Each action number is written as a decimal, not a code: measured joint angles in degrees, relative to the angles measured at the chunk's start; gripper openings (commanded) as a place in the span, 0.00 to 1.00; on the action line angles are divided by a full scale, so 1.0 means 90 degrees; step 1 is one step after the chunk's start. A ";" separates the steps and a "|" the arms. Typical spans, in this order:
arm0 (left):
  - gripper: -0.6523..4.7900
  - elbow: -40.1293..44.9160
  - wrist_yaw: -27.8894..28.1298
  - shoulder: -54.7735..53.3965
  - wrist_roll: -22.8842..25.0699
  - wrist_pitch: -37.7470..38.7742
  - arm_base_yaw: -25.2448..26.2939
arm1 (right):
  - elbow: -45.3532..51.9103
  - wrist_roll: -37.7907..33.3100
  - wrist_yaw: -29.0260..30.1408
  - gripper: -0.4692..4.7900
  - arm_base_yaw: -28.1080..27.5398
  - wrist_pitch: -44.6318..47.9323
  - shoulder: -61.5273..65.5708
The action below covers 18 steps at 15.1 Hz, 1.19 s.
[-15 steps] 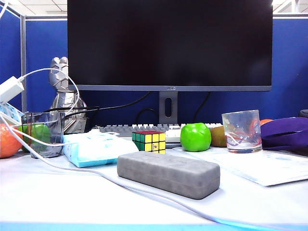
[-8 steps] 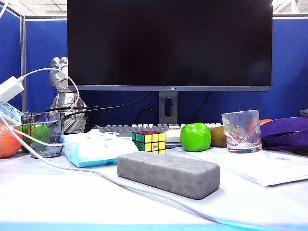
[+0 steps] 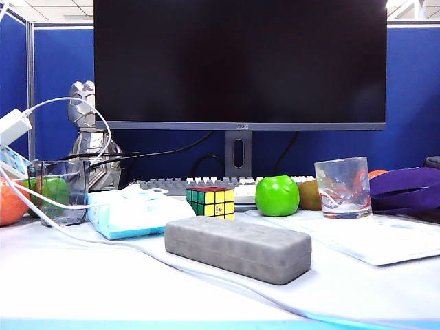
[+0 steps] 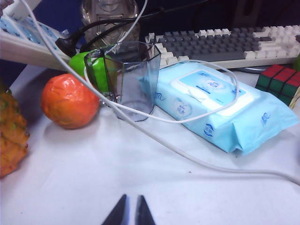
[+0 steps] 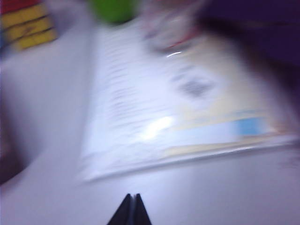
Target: Pick up the glasses, fold the temples of the glasses, place the glasses into the glasses case, and finally close the glasses case.
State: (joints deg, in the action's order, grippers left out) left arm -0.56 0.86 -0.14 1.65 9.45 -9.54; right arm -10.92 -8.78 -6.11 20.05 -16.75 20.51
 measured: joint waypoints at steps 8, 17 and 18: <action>0.18 0.0000 0.0002 0.0000 -0.0002 0.0000 0.0000 | 0.1154 0.0629 0.0041 0.08 -0.1324 0.0787 -0.2113; 0.18 0.0000 0.0002 0.0000 -0.0002 0.0000 0.0000 | 0.1154 0.0629 0.0797 0.08 -0.2086 0.0736 -0.2259; 0.18 0.0000 0.0002 0.0000 -0.0002 0.0000 0.0000 | 0.1154 0.0629 0.0801 0.08 -0.2086 0.0738 -0.2259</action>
State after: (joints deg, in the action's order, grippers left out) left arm -0.56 0.89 -0.14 1.63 9.45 -9.54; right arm -0.54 -3.11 1.10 1.28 -10.11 0.19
